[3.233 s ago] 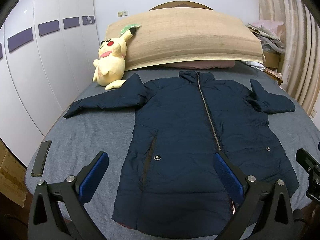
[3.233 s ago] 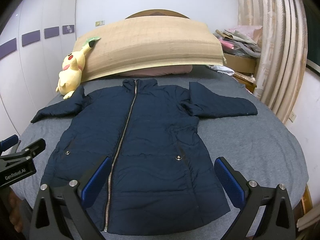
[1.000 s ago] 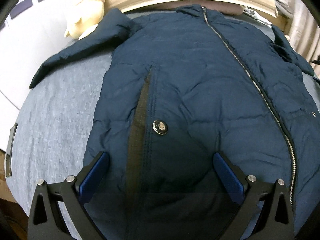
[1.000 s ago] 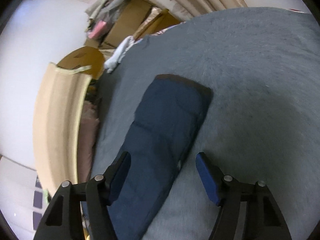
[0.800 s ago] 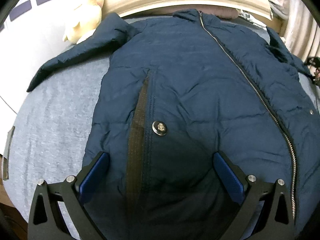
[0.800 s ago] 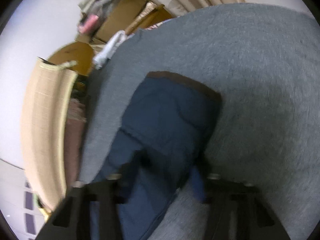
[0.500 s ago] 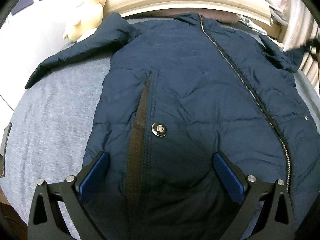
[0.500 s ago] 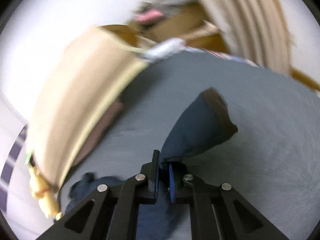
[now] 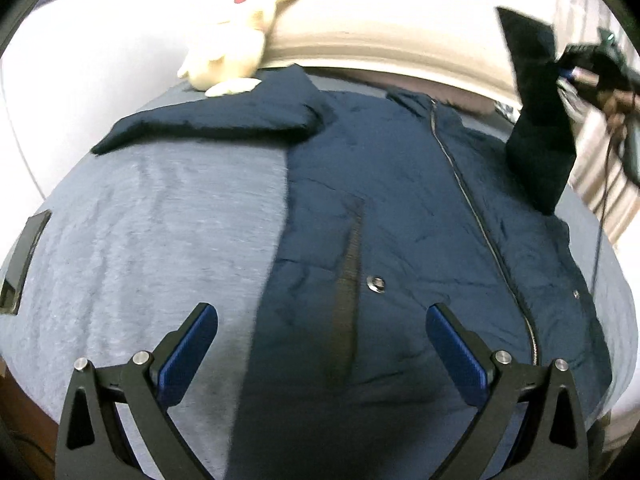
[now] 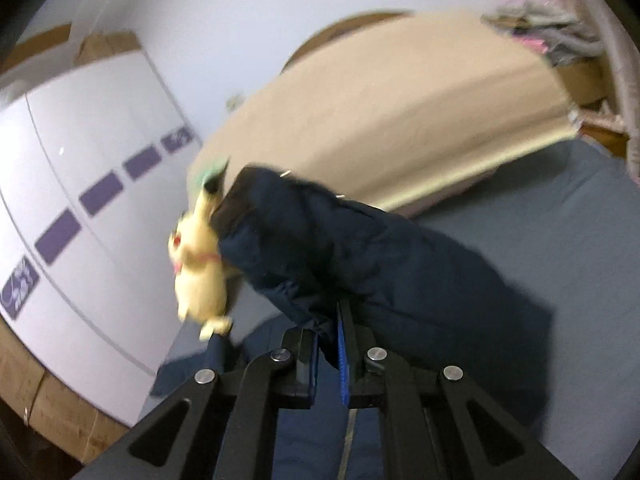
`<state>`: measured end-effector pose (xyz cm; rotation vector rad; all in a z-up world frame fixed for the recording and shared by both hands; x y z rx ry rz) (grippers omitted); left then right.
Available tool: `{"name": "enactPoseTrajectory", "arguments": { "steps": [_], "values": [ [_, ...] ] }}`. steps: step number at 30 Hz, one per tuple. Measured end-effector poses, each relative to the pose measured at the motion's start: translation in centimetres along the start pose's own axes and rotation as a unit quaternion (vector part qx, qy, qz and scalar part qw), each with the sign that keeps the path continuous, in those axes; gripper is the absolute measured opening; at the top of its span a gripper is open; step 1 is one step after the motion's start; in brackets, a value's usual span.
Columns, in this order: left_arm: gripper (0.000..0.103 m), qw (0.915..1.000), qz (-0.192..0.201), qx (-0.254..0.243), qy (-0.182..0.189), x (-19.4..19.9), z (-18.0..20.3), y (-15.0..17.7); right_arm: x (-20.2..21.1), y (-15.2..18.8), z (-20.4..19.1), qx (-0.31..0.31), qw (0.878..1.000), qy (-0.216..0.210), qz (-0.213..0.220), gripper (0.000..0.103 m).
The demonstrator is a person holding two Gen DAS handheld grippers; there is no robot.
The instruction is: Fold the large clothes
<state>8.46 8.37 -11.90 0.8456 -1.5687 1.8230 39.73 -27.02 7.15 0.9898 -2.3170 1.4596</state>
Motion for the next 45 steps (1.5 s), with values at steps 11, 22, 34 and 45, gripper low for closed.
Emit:
{"name": "enactPoseTrajectory", "arguments": {
  "steps": [11, 22, 34, 45],
  "values": [
    [0.103, 0.9993, 0.015, 0.032, 0.012, 1.2, -2.2, -2.0, -11.7, 12.9, -4.5, 0.108, 0.975, 0.040, -0.189, 0.100],
    [0.103, 0.9844, -0.022, 0.086, 0.152, -3.1, 1.9, -11.9, -2.6, 12.6, -0.7, 0.025, 0.996, 0.007, -0.080, 0.100],
    [0.067, 0.9723, -0.161, 0.115, 0.124, -16.5, 9.5, -16.2, 9.9, 15.5, 11.9, -0.094, 0.992, 0.079, -0.027, 0.100],
    [0.008, 0.9981, 0.021, -0.043, 0.040, -9.8, 10.9, -23.1, 11.9, 15.7, 18.2, -0.142, 0.984, 0.104, -0.021, 0.101]
  ]
}}
Point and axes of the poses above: each gripper's, at about its wrist camera, not at the fingertips, and x roughly against the way its jaws point, z to its right, y to its underside, the point moved 4 cm from there along -x, roughly the way its jaws point, and after that the axes turned 3 degrees about -y, right-handed, at the moved point
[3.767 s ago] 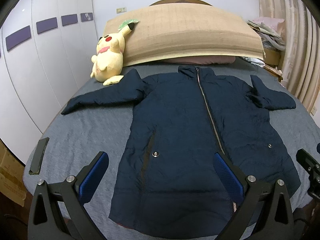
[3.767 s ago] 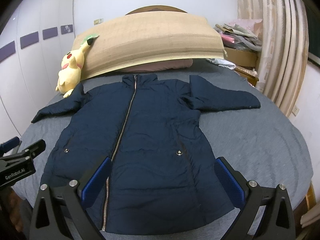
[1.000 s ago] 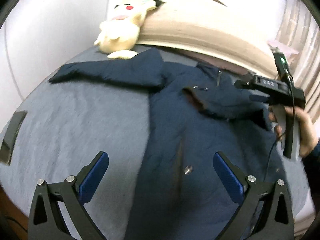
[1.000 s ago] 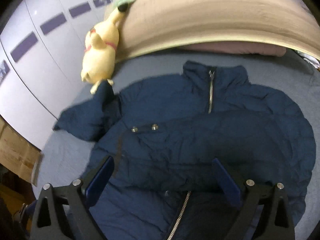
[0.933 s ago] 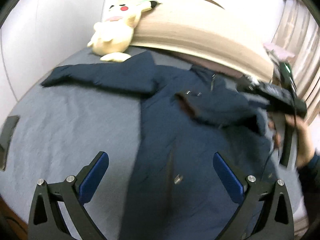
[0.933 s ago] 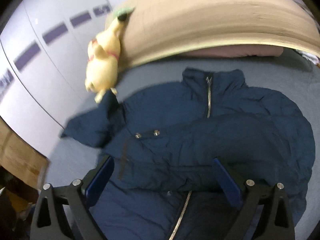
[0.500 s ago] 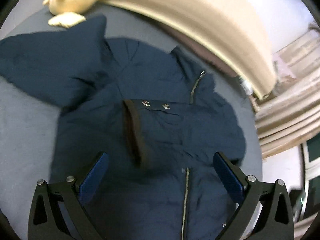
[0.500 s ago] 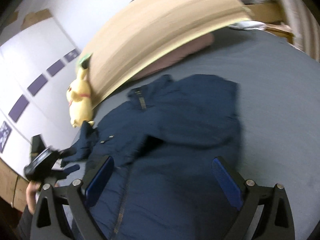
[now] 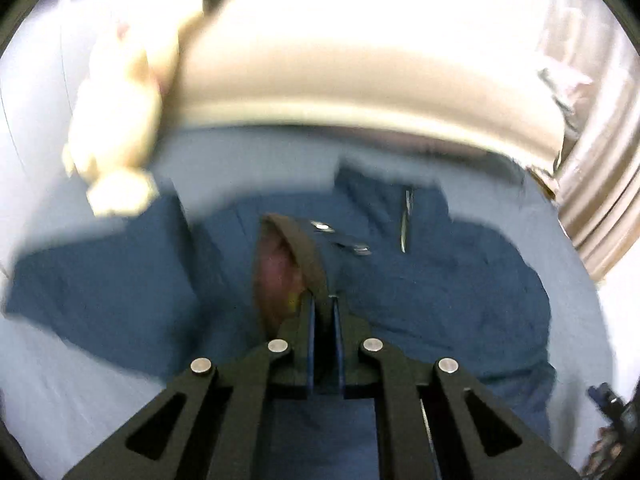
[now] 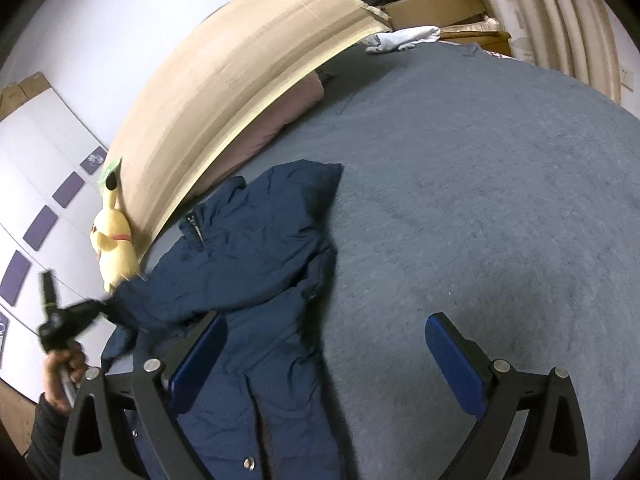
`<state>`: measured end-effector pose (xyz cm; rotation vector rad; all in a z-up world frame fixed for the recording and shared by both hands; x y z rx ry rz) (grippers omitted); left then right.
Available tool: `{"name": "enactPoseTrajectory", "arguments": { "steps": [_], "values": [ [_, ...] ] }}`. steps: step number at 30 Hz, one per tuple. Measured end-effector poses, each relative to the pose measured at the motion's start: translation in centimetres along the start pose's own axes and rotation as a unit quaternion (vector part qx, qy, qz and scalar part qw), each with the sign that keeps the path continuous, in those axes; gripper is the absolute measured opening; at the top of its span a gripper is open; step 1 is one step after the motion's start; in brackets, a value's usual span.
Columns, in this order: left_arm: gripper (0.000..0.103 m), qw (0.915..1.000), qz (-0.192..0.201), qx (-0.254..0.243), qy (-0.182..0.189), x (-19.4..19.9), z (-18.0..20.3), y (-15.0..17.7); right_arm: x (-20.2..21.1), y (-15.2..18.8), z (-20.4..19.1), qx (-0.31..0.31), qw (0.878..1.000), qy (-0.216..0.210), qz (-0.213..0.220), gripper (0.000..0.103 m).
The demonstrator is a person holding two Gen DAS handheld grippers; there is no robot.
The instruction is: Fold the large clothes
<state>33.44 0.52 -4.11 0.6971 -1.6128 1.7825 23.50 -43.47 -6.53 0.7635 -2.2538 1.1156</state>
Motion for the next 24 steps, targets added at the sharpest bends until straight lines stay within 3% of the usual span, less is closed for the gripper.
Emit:
{"name": "enactPoseTrajectory", "arguments": {
  "steps": [4, 10, 14, 17, 20, 21, 22, 24],
  "values": [
    [0.008, 0.9992, 0.003, -0.020, -0.035, -0.9, -1.0, 0.6, -2.1, -1.3, 0.1, -0.010, 1.000, -0.006, -0.008, 0.101],
    [0.008, 0.9944, -0.081, -0.011, -0.067, -7.4, -3.2, 6.7, -8.1, -6.1, 0.2, -0.052, 0.998, -0.033, -0.026, 0.101],
    [0.008, 0.9932, -0.070, -0.042, -0.083, -7.8, -2.3, 7.9, -12.7, -9.3, 0.4, -0.077, 0.995, -0.042, -0.043, 0.101],
    [0.009, 0.9940, -0.075, -0.031, -0.073, -7.8, -2.5, 7.9, -16.1, -10.8, 0.7, -0.119, 0.989, -0.064, -0.056, 0.101],
    [0.009, 0.9944, -0.075, -0.032, -0.067, -8.1, -2.6, 7.9, -19.7, -11.4, -0.3, -0.112, 0.986, -0.078, -0.091, 0.099],
    [0.009, 0.9944, -0.075, -0.035, -0.067, -8.3, -2.8, 7.7, -20.4, -11.3, -0.6, -0.105, 0.986, -0.074, -0.102, 0.076],
    [0.010, 0.9945, -0.072, -0.039, -0.066, -8.2, -2.8, 7.7, -21.0, -11.5, -1.1, -0.087, 0.988, -0.063, -0.111, 0.023],
    [0.010, 0.9946, -0.070, -0.042, -0.063, -8.1, -2.7, 7.8, -20.4, -12.4, -2.5, -0.049, 0.993, -0.046, -0.097, 0.021]
  ]
}}
Point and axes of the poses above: each gripper's, at about its wrist camera, not at the fingertips, and x roughly against the way its jaws point, z to its right, y to its underside, the point moved 4 cm from there along -x, roughly the way its jaws point, and after that the axes turned 3 degrees about -y, right-handed, at the moved point
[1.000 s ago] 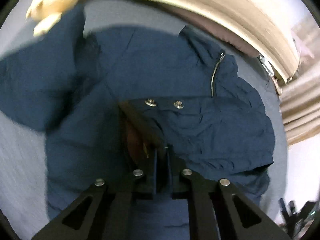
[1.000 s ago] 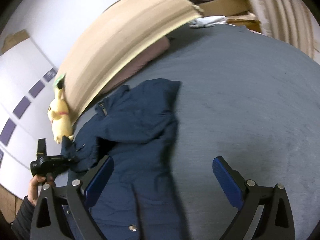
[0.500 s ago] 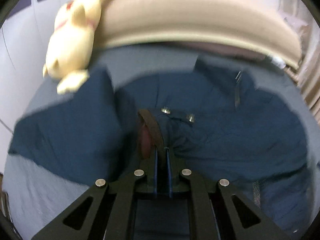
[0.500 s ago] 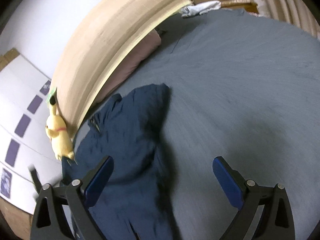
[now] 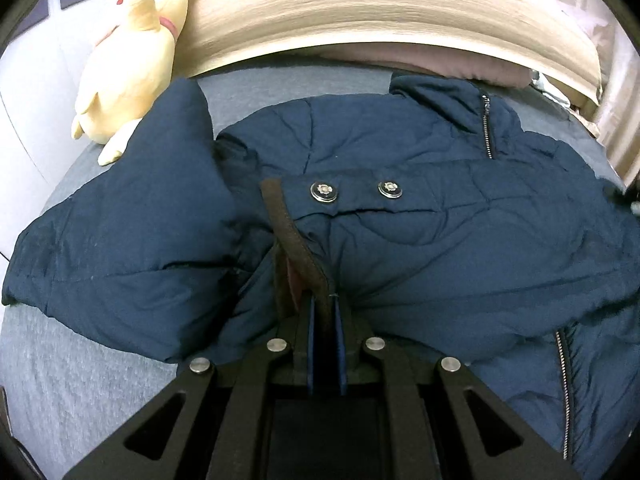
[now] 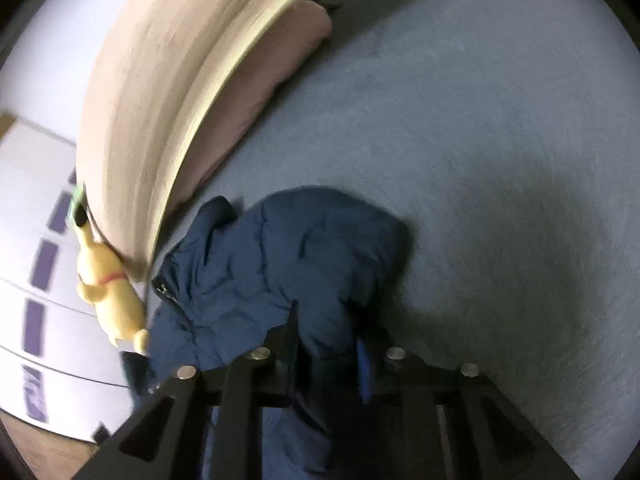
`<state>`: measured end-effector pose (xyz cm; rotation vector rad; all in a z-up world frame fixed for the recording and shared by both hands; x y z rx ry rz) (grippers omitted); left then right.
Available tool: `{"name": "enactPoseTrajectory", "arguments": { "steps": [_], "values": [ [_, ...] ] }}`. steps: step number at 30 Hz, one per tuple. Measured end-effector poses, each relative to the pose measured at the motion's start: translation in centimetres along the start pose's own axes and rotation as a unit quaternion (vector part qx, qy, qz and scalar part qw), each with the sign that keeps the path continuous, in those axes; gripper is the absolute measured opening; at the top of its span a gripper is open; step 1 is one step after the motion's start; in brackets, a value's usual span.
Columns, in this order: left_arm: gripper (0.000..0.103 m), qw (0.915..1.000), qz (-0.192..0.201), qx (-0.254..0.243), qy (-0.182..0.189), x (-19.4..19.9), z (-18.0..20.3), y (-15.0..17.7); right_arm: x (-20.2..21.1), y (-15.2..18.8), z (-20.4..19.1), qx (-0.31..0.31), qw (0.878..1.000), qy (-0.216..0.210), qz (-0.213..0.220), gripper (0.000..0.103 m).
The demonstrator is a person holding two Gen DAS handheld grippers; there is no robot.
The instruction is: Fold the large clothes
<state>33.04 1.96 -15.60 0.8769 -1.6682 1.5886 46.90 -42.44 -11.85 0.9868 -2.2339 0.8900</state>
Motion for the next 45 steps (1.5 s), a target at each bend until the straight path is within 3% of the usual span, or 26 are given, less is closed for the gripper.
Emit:
{"name": "enactPoseTrajectory", "arguments": {
  "steps": [2, 5, 6, 9, 13, 18, 19, 20, 21, 22, 25, 27, 29, 30, 31, 32, 33, 35, 37, 39, 42, 45],
  "values": [
    [0.010, 1.0000, 0.002, -0.004, 0.002, -0.6, 0.4, -0.2, 1.1, -0.3, -1.7, 0.059, 0.997, 0.029, 0.034, 0.020],
    [0.011, 0.9999, 0.006, -0.012, -0.008, -0.5, 0.8, 0.1, -1.2, 0.8, 0.1, 0.071, 0.993, 0.091, -0.002, 0.023],
    [0.011, 0.9997, 0.006, -0.017, -0.014, -0.4, 0.8, 0.3, -1.1, 0.9, 0.4, 0.073, 0.993, 0.093, 0.006, 0.030],
    [0.011, 0.9992, 0.007, -0.031, -0.023, -0.3, 0.9, 0.3, 1.1, 1.5, 0.9, 0.041, 0.994, 0.094, 0.040, 0.076],
    [0.012, 0.9996, 0.005, -0.024, -0.015, -0.3, 0.6, 0.3, 5.1, 4.1, -0.7, 0.063, 0.995, 0.059, 0.052, 0.078],
    [0.012, 0.9997, 0.001, -0.022, -0.014, -0.3, 0.5, 0.2, 5.2, 8.0, -0.2, 0.063, 0.997, 0.050, 0.009, 0.080],
    [0.012, 0.9997, 0.000, -0.021, -0.012, -0.3, 0.5, 0.2, 4.9, 8.4, -0.2, 0.070, 0.997, 0.046, -0.002, 0.074],
    [0.012, 0.9997, -0.001, -0.021, -0.011, -0.3, 0.5, 0.1, 4.7, 8.8, -0.5, 0.081, 0.996, 0.041, -0.005, 0.060],
    [0.013, 0.9997, -0.002, -0.022, -0.010, -0.4, 0.5, 0.1, 5.0, 9.2, -0.7, 0.091, 0.995, 0.042, -0.010, 0.025],
    [0.013, 0.9997, -0.002, -0.021, -0.007, -0.4, 0.4, 0.0, 5.0, 9.5, -1.0, 0.104, 0.993, 0.052, -0.013, 0.019],
    [0.015, 0.9997, 0.002, -0.025, -0.001, -0.6, 0.7, 0.0, 3.5, 10.4, 0.6, 0.128, 0.986, 0.105, -0.017, 0.017],
    [0.015, 0.9993, 0.004, -0.036, -0.012, -0.7, 0.9, 0.0, 3.0, 10.4, 1.4, 0.105, 0.989, 0.099, -0.013, 0.017],
    [0.015, 0.9987, 0.004, -0.047, -0.022, -0.7, 1.2, 0.0, 3.2, 10.4, 0.8, 0.119, 0.986, 0.114, -0.010, 0.021],
    [0.015, 0.9982, 0.004, -0.053, -0.028, -0.7, 1.4, -0.1, 3.6, 10.6, 0.6, 0.124, 0.984, 0.124, -0.009, 0.032],
    [0.015, 0.9978, 0.005, -0.058, -0.032, -0.5, 1.5, -0.1, 4.2, 10.6, 0.3, 0.124, 0.983, 0.134, -0.005, 0.059],
    [0.015, 0.9975, 0.006, -0.060, -0.035, -0.4, 1.6, -0.2, 5.1, 10.6, 0.2, 0.117, 0.983, 0.141, 0.003, 0.073],
    [0.017, 0.9973, 0.005, -0.063, -0.038, -0.3, 1.6, -0.2, 6.2, 10.6, -0.1, 0.114, 0.982, 0.148, 0.019, 0.080],
    [0.026, 0.9974, 0.009, -0.060, -0.037, 0.7, 1.5, -0.4, 8.6, 10.6, -1.6, 0.126, 0.977, 0.160, 0.056, 0.080],
    [0.054, 0.9982, 0.026, -0.050, -0.019, 2.3, 1.2, -0.7, 10.0, 10.8, -3.3, 0.137, 0.977, 0.145, 0.079, 0.080],
    [0.066, 0.9976, 0.055, -0.041, -0.008, 4.3, 0.9, -0.9, 10.7, 11.2, -5.7, 0.151, 0.977, 0.118, 0.093, 0.080],
    [0.068, 0.9964, 0.080, -0.028, 0.007, 6.6, 0.1, -1.0, 9.8, 12.3, -8.2, 0.176, 0.977, 0.086, 0.088, 0.083],
    [0.069, 0.9962, 0.083, -0.003, 0.027, 7.9, -1.6, -0.8, 5.6, 13.1, -6.9, 0.166, 0.981, 0.096, 0.033, 0.083]
  ]
}}
Point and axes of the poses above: each gripper's, at about its wrist camera, not at the fingertips, and x roughly against the way its jaws point, z to its right, y to its underside, the point moved 4 cm from there along -x, roughly the way its jaws point, and after that the axes turned 3 degrees about -y, right-handed, at the moved point
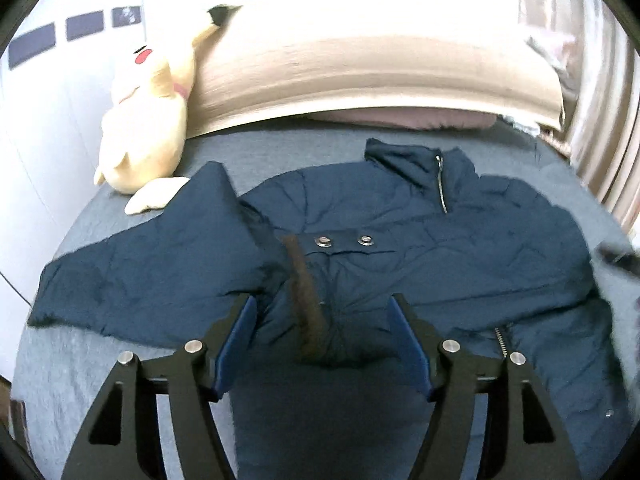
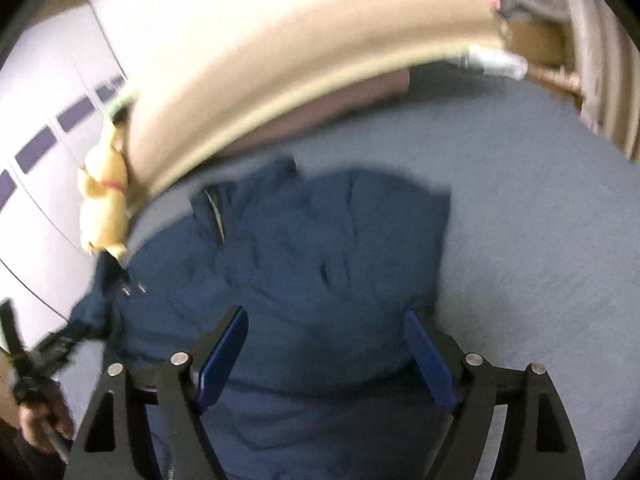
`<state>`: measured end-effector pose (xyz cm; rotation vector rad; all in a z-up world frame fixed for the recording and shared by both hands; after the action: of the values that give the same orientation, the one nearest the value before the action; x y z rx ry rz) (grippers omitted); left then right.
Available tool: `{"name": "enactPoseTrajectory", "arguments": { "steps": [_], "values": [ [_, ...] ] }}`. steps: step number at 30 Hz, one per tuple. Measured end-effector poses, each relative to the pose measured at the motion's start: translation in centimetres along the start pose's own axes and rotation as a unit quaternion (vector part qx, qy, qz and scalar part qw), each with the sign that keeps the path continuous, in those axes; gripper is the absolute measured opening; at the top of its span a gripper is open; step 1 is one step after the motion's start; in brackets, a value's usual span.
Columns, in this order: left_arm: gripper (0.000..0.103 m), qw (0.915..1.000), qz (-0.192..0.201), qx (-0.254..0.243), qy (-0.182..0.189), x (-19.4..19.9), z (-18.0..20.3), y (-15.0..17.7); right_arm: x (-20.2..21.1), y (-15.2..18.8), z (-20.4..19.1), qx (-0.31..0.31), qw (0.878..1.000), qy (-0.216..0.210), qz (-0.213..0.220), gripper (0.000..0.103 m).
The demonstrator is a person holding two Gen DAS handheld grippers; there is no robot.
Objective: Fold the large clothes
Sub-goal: 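Lift the sleeve and fold it over the jacket body, then open the left tool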
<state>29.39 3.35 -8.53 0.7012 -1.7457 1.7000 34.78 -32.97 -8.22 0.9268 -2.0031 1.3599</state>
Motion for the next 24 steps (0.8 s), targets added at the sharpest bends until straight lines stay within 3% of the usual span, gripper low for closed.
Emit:
{"name": "enactPoseTrajectory", "arguments": {
  "steps": [2, 5, 8, 11, 14, 15, 18, 22, 24],
  "values": [
    [0.069, 0.9999, 0.000, 0.015, 0.002, 0.5, -1.4, 0.1, -3.6, 1.3, 1.8, -0.035, 0.997, 0.023, -0.063, 0.083],
    [0.069, 0.9982, 0.004, 0.059, 0.010, 1.3, -5.6, 0.2, -1.7, 1.3, 1.5, -0.033, 0.999, 0.020, -0.021, 0.083],
    [0.074, 0.9903, 0.005, 0.139, -0.003, 1.3, -11.8, 0.8, 1.3, 1.5, -0.1, -0.006, 1.000, 0.017, 0.018, 0.083],
    [0.077, 0.9673, -0.002, 0.254, -0.008, 0.6, -19.1, 2.3, 4.9, 2.9, -0.6, 0.022, 0.999, 0.012, 0.037, 0.083],
    [0.077, 0.9260, -0.011, 0.377, 0.010, -0.8, -25.9, 4.4, 7.4, 4.6, -0.6, 0.025, 0.998, 0.011, 0.052, 0.084],
    [0.077, 0.9067, -0.014, 0.421, 0.008, -1.3, -28.3, 5.2, 8.4, 5.3, -0.3, 0.019, 0.998, 0.011, 0.055, 0.084],
    [0.078, 0.8686, -0.014, 0.495, 0.027, -2.8, -32.4, 6.2, 10.6, 7.2, 0.7, -0.003, 0.998, 0.011, 0.063, 0.084],
    [0.078, 0.8456, -0.026, 0.533, 0.023, -5.0, -34.5, 6.4, 13.2, 9.2, 2.4, -0.036, 0.996, 0.019, 0.078, 0.084],
    [0.078, 0.8409, -0.033, 0.540, 0.022, -5.9, -35.1, 6.3, 14.0, 9.8, 3.0, -0.046, 0.995, 0.023, 0.082, 0.084]
  ]
}}
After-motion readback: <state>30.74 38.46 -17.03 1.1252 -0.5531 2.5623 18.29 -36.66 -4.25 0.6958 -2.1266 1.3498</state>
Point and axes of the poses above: each gripper's, at about its wrist camera, not at the fingertips, and x roughly against the way its jaws point, z to its right, y to its underside, the point moved 4 cm from there along -x, roughly the way its jaws point, and after that the axes turned 3 degrees about -y, right-handed, at the moved point
